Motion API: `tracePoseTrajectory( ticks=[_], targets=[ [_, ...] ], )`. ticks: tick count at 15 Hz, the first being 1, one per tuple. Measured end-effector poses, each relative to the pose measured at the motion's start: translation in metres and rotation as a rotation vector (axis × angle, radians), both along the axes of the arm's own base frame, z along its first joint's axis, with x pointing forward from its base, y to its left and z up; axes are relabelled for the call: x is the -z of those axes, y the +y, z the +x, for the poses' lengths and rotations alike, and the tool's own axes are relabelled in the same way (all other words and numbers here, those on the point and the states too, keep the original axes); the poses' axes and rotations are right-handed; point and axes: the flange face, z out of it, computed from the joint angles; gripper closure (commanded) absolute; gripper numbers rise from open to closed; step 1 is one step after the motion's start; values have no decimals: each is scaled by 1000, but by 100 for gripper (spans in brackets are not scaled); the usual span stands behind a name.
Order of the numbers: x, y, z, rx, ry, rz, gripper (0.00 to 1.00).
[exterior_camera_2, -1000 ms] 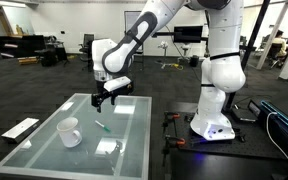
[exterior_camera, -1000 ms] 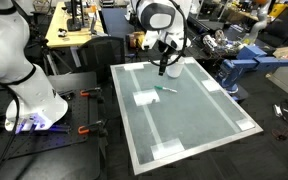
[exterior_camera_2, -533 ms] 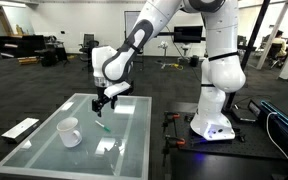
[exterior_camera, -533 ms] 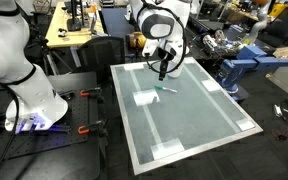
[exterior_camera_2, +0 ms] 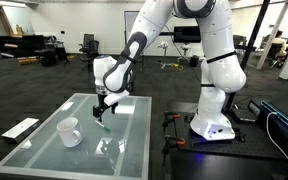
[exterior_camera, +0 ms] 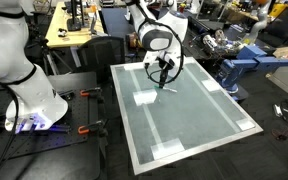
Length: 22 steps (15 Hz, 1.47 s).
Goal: Put the pen in the cup
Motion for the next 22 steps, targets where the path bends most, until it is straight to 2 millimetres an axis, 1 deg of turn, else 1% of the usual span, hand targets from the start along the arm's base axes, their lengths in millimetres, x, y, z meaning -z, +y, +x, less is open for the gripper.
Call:
tracePoseTrajectory(
  ticks=[10,11,12,13,14,15,18,22],
  targets=[
    [40,-3,23,6,-16,-33,0],
    [43,-3,24,5,-16,-36,4],
    [46,-3,26,4,-15,-38,18],
    [48,-3,28,4,-15,-41,28],
    [50,-3,31,3,-16,-43,31],
    [52,-4,33,3,-16,-47,38],
    [55,-6,38,5,-19,-52,63],
    [57,-7,42,7,-21,-54,93]
  ],
)
